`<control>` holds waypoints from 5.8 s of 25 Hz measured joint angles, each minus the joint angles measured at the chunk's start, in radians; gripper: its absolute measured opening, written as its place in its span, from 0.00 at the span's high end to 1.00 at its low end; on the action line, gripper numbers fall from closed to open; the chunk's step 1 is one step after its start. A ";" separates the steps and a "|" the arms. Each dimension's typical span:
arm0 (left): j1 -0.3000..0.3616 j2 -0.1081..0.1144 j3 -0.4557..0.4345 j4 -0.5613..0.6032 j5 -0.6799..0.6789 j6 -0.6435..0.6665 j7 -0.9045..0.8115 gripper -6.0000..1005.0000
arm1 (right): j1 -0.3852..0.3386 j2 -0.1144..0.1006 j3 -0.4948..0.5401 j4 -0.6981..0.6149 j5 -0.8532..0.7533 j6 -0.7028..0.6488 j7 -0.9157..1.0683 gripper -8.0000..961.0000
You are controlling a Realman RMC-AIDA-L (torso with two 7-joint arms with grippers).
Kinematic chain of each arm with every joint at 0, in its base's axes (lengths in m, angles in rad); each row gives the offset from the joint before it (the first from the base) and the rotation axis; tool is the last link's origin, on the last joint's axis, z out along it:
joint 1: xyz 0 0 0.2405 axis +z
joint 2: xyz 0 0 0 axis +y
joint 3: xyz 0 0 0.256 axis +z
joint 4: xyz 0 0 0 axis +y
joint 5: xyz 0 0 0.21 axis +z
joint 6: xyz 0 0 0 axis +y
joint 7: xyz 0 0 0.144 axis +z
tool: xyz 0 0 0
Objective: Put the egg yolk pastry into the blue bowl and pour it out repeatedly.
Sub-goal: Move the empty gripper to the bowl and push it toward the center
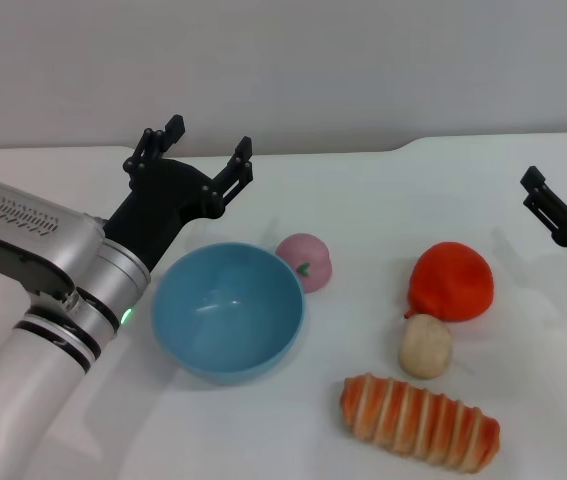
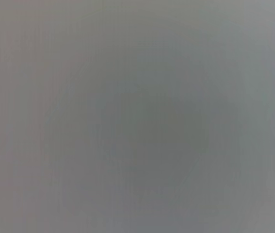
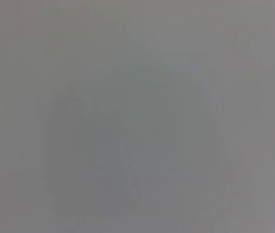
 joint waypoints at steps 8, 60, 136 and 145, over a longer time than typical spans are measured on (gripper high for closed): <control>-0.001 0.000 0.000 0.000 -0.003 0.000 -0.004 0.16 | 0.000 0.000 0.000 -0.002 0.000 0.000 0.000 0.17; -0.230 0.013 -0.991 -0.837 0.255 -2.242 0.462 0.16 | -0.023 -0.001 0.001 -0.009 0.001 0.019 -0.001 0.17; -0.340 0.008 -0.999 -0.454 0.169 -2.328 0.464 0.16 | -0.022 0.005 -0.002 -0.002 -0.002 0.005 0.002 0.17; -0.345 0.007 -0.994 -0.390 0.163 -2.268 0.463 0.16 | -0.023 0.005 -0.003 -0.002 -0.003 0.005 0.001 0.17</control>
